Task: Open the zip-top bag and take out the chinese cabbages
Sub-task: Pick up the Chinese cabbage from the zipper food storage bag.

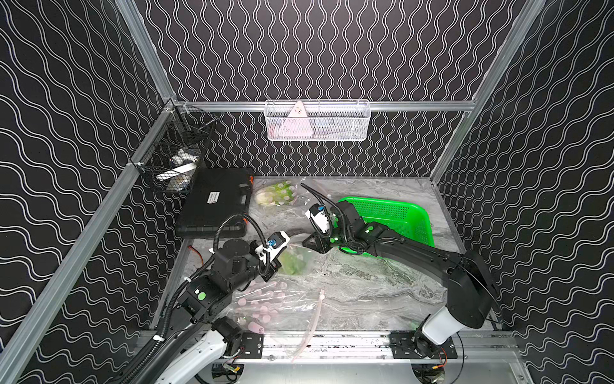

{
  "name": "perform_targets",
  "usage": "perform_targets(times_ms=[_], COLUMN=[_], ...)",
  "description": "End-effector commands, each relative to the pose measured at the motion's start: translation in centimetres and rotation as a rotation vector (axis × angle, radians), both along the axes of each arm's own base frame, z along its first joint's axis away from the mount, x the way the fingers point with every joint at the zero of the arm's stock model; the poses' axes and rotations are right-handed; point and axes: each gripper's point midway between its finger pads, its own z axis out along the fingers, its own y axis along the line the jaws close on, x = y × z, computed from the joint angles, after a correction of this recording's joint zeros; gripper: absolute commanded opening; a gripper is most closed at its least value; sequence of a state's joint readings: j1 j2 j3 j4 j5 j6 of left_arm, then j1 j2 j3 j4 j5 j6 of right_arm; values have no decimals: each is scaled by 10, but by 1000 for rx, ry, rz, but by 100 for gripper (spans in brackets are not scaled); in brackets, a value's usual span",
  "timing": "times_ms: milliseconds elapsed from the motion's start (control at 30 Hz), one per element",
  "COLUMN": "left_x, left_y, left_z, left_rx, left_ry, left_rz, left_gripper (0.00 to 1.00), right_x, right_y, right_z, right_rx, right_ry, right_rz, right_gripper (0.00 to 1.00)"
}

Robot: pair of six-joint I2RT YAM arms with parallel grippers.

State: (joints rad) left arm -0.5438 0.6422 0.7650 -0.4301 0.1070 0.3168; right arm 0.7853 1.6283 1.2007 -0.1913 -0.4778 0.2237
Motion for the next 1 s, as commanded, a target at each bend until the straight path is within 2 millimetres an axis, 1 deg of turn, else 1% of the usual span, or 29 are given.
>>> perform_targets(times_ms=[0,100,200,233,267,300,333,367,533,633,733,833,867,900,933,967], left_x=[4,4,4,4,3,3,3,3,1,1,2,7,10,13,17,21], left_y=[-3,-5,-8,-8,-9,-9,-8,-8,-7,-6,-5,-3,0,2,6,10], left_z=[11,11,13,12,12,11,10,9,5,2,-1,-3,-3,-4,-5,-6], left_rx=[-27,-40,-50,-50,-51,-51,-45,-42,-39,-37,-40,-59,-71,-82,-89,-91], left_ry=[-40,-39,-41,-38,-38,-37,-34,-32,-26,-21,-12,-1,4,12,18,22], left_rz=[-1,-8,-20,-24,-27,-27,-26,-27,-26,-22,-11,25,57,82,122,154], left_gripper=[0,0,0,0,0,0,0,0,0,0,0,0,19,48,90,99], right_x=[-14,-18,-16,-14,-11,-11,-10,-7,17,25,21,10,5,-2,-10,-18], right_y=[1,8,16,19,21,25,28,30,39,44,47,45,44,43,41,39], right_z=[-1,-4,-7,-9,-11,-11,-12,-11,-5,-3,-3,-14,-20,-25,-32,-40], right_rx=[3,9,21,25,27,33,29,18,43,47,61,66,64,62,49,31], right_ry=[28,41,44,39,40,48,56,51,0,-5,16,57,72,87,111,132], right_rz=[57,88,105,104,102,117,134,137,80,63,86,103,111,127,145,167], right_gripper=[21,22,26,30,39,45,49,51,51,49,46,45,45,47,51,53])
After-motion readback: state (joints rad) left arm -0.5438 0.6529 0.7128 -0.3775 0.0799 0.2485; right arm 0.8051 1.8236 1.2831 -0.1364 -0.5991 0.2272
